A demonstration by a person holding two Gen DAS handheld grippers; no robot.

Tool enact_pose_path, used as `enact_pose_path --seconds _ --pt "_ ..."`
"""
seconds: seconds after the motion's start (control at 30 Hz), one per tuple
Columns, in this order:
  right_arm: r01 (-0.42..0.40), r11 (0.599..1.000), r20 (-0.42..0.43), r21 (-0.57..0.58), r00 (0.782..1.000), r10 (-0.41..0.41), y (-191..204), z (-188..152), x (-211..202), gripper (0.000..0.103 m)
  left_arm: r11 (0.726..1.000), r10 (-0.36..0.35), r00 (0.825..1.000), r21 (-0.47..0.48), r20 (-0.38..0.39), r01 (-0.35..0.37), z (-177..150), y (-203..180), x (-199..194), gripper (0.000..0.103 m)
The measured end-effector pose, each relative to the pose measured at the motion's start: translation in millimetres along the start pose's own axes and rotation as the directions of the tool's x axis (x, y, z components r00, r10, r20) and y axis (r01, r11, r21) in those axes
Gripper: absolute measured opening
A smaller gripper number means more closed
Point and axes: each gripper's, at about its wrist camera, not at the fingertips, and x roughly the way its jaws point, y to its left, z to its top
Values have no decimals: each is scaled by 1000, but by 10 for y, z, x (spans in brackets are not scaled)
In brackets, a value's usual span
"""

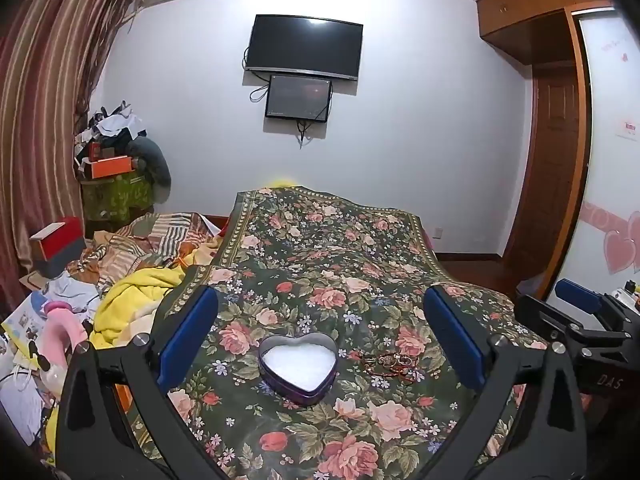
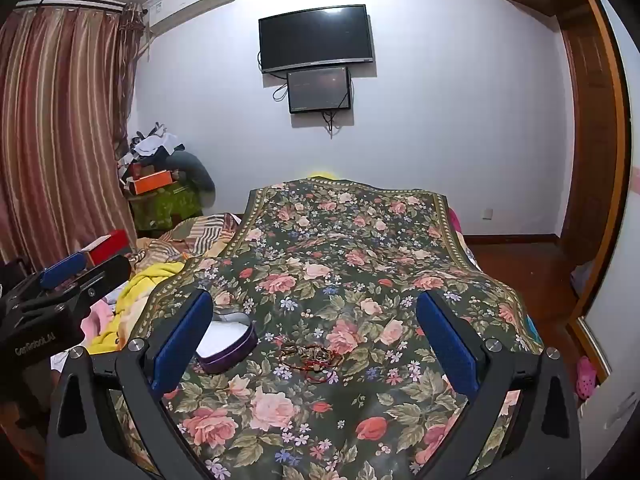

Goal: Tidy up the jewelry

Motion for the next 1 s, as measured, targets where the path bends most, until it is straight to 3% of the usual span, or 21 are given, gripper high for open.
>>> enact_pose_path --seconds 0.3,1.0 --pt "2 1000 0 -4 1000 -2 1 -3 9 101 999 4 1000 -43 -11 -5 13 109 31 103" --pt "2 1000 3 -7 1000 -2 11 -7 24 101 999 11 1000 -31 -4 -11 -15 78 40 103"
